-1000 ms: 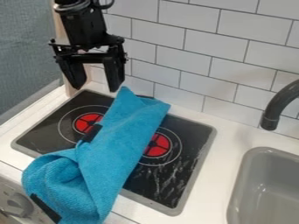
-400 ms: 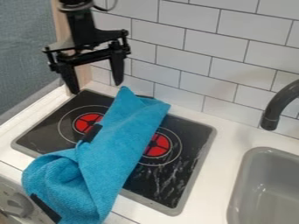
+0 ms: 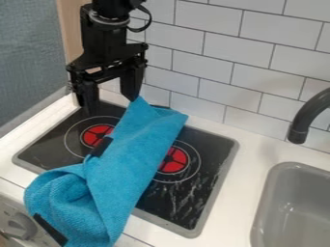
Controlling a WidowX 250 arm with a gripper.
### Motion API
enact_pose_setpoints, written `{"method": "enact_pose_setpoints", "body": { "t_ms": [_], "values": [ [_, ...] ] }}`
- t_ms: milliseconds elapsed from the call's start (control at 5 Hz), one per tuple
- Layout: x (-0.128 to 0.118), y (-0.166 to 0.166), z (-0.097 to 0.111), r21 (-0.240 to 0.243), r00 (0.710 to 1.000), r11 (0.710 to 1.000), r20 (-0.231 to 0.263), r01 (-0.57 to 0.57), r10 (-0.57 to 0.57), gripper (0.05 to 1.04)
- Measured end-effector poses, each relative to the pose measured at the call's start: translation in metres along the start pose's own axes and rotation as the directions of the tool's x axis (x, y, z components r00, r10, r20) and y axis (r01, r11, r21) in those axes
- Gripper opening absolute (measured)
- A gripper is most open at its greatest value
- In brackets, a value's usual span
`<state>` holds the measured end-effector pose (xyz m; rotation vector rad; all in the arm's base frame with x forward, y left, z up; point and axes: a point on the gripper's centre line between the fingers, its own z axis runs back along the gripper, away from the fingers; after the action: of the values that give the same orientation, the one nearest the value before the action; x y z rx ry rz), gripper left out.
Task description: Rotate the cloth from vertical to horizontal
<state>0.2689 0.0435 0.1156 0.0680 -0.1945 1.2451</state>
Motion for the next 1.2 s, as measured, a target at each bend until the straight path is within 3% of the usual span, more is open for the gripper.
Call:
{"method": "enact_pose_setpoints", "body": {
  "t_ms": [200,600,1000,1200],
  "values": [
    [-0.006,0.008,-0.011,0.016,0.984,0.984,-0.037,-0.176,0.176,0.999],
    [-0.019,0.012,-0.050,0.042,0.924,0.926,-0.064,-0.376,0.378,0.999],
    [-0.019,0.009,-0.093,0.092,0.915,0.914,-0.044,-0.395,0.400,0.999],
    [-0.017,0.006,-0.099,0.077,0.923,0.923,-0.053,-0.377,0.382,0.999]
  ]
}}
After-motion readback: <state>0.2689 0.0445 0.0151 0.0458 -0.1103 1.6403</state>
